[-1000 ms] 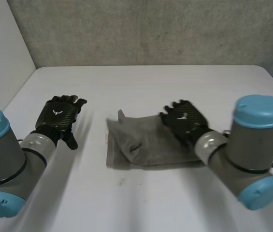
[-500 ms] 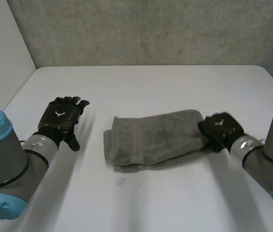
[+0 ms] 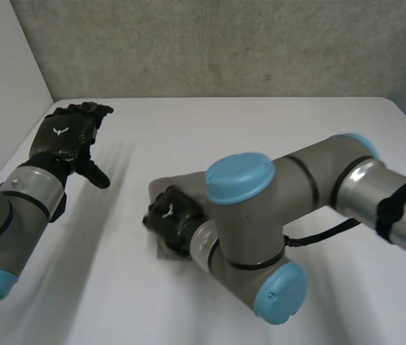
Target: Fold the towel.
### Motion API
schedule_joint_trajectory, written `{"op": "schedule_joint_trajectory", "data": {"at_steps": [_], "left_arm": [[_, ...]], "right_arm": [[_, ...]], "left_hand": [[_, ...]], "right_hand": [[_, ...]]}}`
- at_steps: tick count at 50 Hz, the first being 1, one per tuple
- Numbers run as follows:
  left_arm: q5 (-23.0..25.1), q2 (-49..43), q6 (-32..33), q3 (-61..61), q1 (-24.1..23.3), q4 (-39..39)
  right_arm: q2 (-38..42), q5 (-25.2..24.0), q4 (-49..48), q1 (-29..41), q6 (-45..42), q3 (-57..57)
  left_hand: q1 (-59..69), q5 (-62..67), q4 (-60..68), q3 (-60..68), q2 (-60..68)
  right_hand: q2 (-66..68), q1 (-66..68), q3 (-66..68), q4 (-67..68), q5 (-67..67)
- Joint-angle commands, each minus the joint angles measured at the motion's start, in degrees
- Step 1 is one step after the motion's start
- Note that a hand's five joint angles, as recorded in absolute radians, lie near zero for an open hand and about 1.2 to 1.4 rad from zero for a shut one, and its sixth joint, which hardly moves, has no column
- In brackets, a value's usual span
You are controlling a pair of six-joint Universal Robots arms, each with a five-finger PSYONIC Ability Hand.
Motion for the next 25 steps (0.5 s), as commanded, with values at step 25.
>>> {"op": "schedule_joint_trajectory", "data": {"at_steps": [25], "left_arm": [[-5.6, -25.2, -1.1, 14.3, -14.9, -7.7]], "right_arm": [[-3.3, -3.1, -8.2, -17.6, 26.4, 11.7]], "left_hand": [[0.6, -1.2, 1.0, 1.0, 1.1]], "right_hand": [[-18.8, -15.1, -16.9, -17.6, -15.9]]}}
